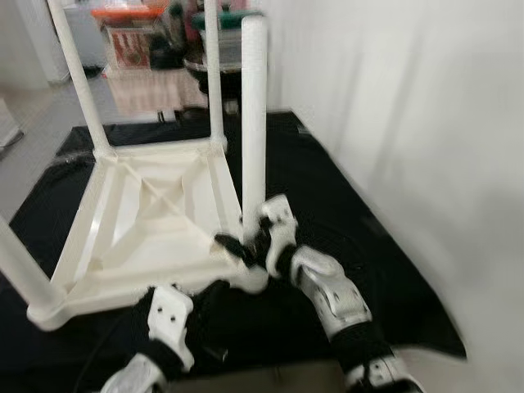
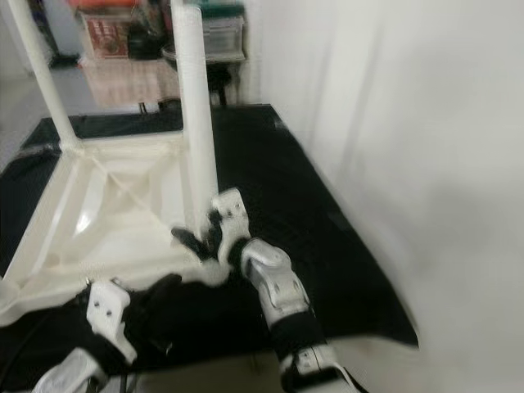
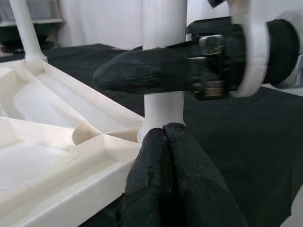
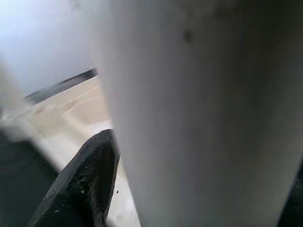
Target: Building children table
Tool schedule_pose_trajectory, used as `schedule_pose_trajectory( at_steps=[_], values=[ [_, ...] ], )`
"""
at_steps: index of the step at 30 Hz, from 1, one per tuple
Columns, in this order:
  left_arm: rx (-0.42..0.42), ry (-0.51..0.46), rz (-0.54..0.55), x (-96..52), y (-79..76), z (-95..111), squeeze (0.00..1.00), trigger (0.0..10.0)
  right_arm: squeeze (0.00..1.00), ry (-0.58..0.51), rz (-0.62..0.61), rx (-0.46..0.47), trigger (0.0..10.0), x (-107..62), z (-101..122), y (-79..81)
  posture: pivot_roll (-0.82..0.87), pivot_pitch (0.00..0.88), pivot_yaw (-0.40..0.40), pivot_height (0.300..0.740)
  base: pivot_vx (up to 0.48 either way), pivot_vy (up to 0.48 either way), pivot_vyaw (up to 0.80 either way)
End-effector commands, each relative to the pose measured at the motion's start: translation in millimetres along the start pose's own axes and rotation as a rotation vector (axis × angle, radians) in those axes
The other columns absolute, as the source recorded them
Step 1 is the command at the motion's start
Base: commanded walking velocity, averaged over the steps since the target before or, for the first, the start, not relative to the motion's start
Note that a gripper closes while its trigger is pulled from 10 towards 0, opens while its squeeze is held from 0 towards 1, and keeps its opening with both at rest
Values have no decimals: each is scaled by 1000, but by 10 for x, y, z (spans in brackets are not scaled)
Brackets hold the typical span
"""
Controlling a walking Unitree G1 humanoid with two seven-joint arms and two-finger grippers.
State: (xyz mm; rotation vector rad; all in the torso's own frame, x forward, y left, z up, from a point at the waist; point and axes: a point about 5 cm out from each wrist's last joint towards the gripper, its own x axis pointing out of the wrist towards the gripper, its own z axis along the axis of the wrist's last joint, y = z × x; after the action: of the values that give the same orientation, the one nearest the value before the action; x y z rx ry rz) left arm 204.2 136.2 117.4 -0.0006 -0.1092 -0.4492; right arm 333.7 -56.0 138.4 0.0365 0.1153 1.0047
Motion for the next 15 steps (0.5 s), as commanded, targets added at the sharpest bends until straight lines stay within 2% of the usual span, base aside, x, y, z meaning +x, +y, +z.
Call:
schedule_pose_trajectory(
  at_steps=[1,3,4,6,10,11,13,14,15],
  values=[
    [2,5,2,-1,10,-12,0,10000,0,-3,90,-17,10000,19,31,16,57,0,-48,740,0,0,0],
    [5,4,3,4,20,-10,0,10000,0,53,202,-35,10000,-18,-10,-49,59,0,-48,740,0,0,0],
    [5,4,3,4,20,-10,0,10000,0,53,202,-35,10000,-18,-10,-49,59,0,-48,740,0,0,0],
    [8,2,3,11,22,-5,0,10000,0,118,286,-30,10000,-23,-63,-81,65,0,-52,740,0,0,0],
    [19,-7,14,12,39,26,0,10000,0,128,288,9,10000,49,6,-144,80,0,-57,740,0,0,0],
    [20,-6,16,2,43,26,0,10000,0,123,286,23,549,54,23,-155,90,0,-63,740,0,0,0],
    [21,-6,18,-4,44,27,0,10000,0,120,289,31,549,52,35,-162,90,0,-63,740,0,0,0],
    [24,-2,19,-14,46,23,0,10000,0,120,305,32,0,39,34,-163,95,0,-65,740,0,0,0],
    [24,-2,19,-14,46,23,0,10000,0,120,305,32,0,39,34,-163,95,0,-65,740,0,0,0]
  ],
)
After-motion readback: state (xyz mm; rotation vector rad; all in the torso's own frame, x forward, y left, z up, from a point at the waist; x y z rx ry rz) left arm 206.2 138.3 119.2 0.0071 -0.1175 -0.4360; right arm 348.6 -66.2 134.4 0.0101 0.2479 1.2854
